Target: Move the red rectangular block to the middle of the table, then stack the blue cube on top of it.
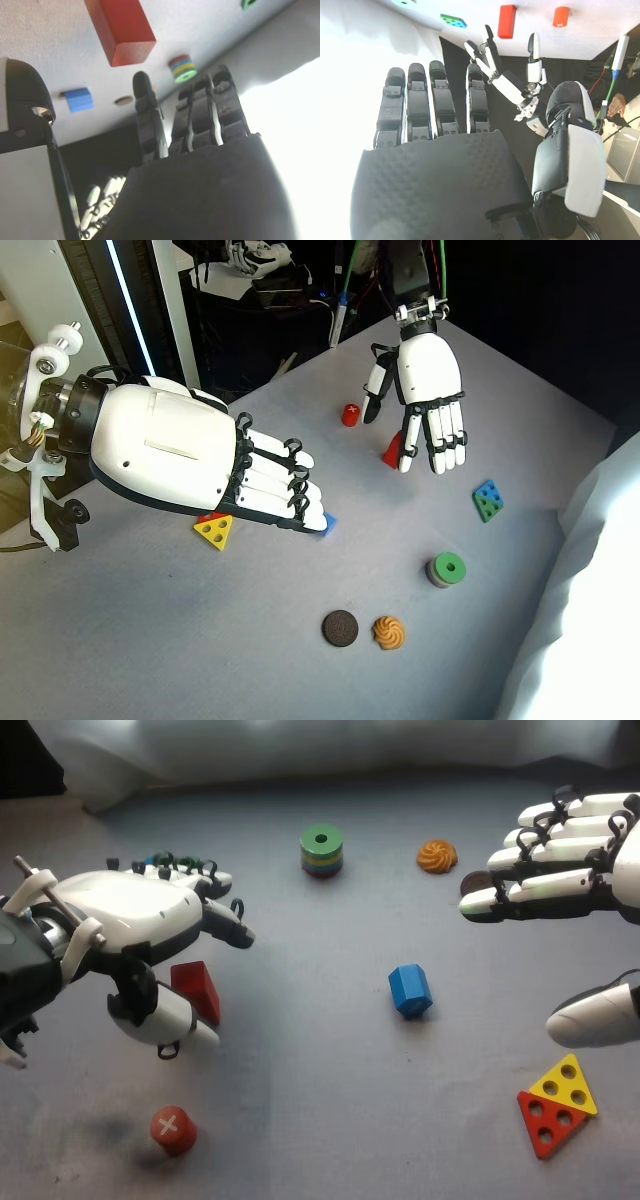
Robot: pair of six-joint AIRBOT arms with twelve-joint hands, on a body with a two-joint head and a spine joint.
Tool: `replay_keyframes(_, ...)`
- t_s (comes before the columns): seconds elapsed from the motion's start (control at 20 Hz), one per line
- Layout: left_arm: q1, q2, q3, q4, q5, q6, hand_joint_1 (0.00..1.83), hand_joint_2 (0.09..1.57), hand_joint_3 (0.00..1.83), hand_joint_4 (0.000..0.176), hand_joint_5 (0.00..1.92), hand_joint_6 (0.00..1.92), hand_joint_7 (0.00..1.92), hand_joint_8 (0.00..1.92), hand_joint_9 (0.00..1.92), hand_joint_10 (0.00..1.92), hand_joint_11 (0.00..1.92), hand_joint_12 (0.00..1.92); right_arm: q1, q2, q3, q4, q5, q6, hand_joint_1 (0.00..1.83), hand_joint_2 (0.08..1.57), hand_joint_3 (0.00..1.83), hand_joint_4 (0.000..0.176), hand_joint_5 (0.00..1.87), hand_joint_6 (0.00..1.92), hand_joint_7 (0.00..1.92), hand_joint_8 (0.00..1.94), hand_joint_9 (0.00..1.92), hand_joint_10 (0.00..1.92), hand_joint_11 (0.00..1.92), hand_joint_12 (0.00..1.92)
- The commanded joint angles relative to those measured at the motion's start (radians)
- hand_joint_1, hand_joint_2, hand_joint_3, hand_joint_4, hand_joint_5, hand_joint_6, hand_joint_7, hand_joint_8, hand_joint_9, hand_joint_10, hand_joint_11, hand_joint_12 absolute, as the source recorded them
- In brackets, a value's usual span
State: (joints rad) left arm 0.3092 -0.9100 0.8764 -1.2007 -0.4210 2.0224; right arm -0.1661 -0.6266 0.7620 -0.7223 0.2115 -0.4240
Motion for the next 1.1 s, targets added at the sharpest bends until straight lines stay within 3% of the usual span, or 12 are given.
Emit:
replay_keyframes(0.0, -0.011, 0.006, 0.008, 0.009, -0.091, 0.011, 0.96, 0.94, 0.01, 0.109, 0.49, 0.01, 0.01, 0.00, 0.00, 0.00, 0.02, 0.02, 0.016, 0.011, -0.002, 0.020, 0.085, -0.002, 0.00, 1.02, 0.00, 0.000, 0.15, 0.00, 0.13, 0.01, 0.09, 0.01, 0.05, 0.05)
replay_keyframes(0.05, -0.011, 0.002, 0.010, -0.006, -0.109, 0.015, 0.98, 0.94, 0.01, 0.097, 0.50, 0.01, 0.01, 0.00, 0.00, 0.00, 0.01, 0.01, 0.016, 0.011, -0.002, 0.020, 0.086, -0.002, 0.00, 1.03, 0.00, 0.000, 0.16, 0.00, 0.15, 0.00, 0.11, 0.01, 0.01, 0.19)
replay_keyframes(0.1, -0.012, 0.000, 0.012, -0.020, -0.124, 0.019, 0.98, 0.94, 0.01, 0.100, 0.51, 0.02, 0.02, 0.00, 0.00, 0.00, 0.01, 0.01, 0.016, 0.011, -0.003, 0.020, 0.086, -0.002, 0.00, 1.04, 0.00, 0.000, 0.17, 0.00, 0.16, 0.00, 0.12, 0.00, 0.00, 0.22)
replay_keyframes(0.25, -0.014, -0.010, 0.018, -0.083, -0.164, 0.043, 0.98, 0.96, 0.01, 0.097, 0.51, 0.01, 0.02, 0.01, 0.00, 0.00, 0.01, 0.02, 0.016, 0.011, -0.003, 0.020, 0.088, -0.002, 0.00, 1.03, 0.00, 0.000, 0.17, 0.00, 0.15, 0.00, 0.12, 0.00, 0.00, 0.24)
replay_keyframes(0.3, -0.013, -0.014, 0.018, -0.100, -0.177, 0.048, 1.01, 0.97, 0.01, 0.084, 0.51, 0.01, 0.03, 0.01, 0.00, 0.00, 0.00, 0.01, 0.016, 0.011, -0.003, 0.020, 0.088, -0.002, 0.00, 1.03, 0.00, 0.000, 0.16, 0.00, 0.15, 0.00, 0.11, 0.00, 0.00, 0.24)
replay_keyframes(0.45, -0.005, -0.019, 0.018, -0.117, -0.188, 0.049, 0.99, 0.98, 0.01, 0.072, 0.49, 0.00, 0.03, 0.01, 0.00, 0.00, 0.00, 0.00, 0.017, 0.011, -0.003, 0.020, 0.089, -0.003, 0.00, 1.03, 0.00, 0.000, 0.16, 0.00, 0.15, 0.00, 0.12, 0.00, 0.00, 0.25)
replay_keyframes(0.7, 0.010, -0.028, 0.016, -0.130, -0.213, 0.049, 0.94, 0.99, 0.01, 0.093, 0.51, 0.01, 0.00, 0.00, 0.00, 0.00, 0.00, 0.00, 0.017, 0.011, -0.004, 0.020, 0.089, -0.008, 0.00, 1.04, 0.00, 0.000, 0.17, 0.00, 0.16, 0.00, 0.12, 0.00, 0.00, 0.25)
replay_keyframes(0.85, 0.023, -0.041, 0.021, -0.133, -0.218, 0.049, 0.95, 1.00, 0.01, 0.085, 0.52, 0.01, 0.00, 0.00, 0.00, 0.00, 0.00, 0.00, 0.017, 0.011, -0.004, 0.020, 0.089, -0.010, 0.00, 1.04, 0.00, 0.000, 0.18, 0.00, 0.17, 0.00, 0.13, 0.00, 0.00, 0.27)
replay_keyframes(0.95, 0.027, -0.049, 0.025, -0.132, -0.218, 0.049, 0.91, 1.00, 0.01, 0.101, 0.54, 0.01, 0.00, 0.00, 0.00, 0.00, 0.00, 0.00, 0.017, 0.011, -0.006, 0.020, 0.089, -0.013, 0.00, 1.04, 0.00, 0.000, 0.16, 0.00, 0.16, 0.00, 0.12, 0.00, 0.00, 0.25)
replay_keyframes(1.05, 0.034, -0.056, 0.028, -0.132, -0.220, 0.048, 0.90, 1.00, 0.01, 0.096, 0.56, 0.02, 0.00, 0.00, 0.00, 0.00, 0.00, 0.00, 0.017, 0.011, -0.007, 0.020, 0.089, -0.016, 0.00, 1.04, 0.00, 0.000, 0.16, 0.00, 0.16, 0.00, 0.12, 0.00, 0.00, 0.25)
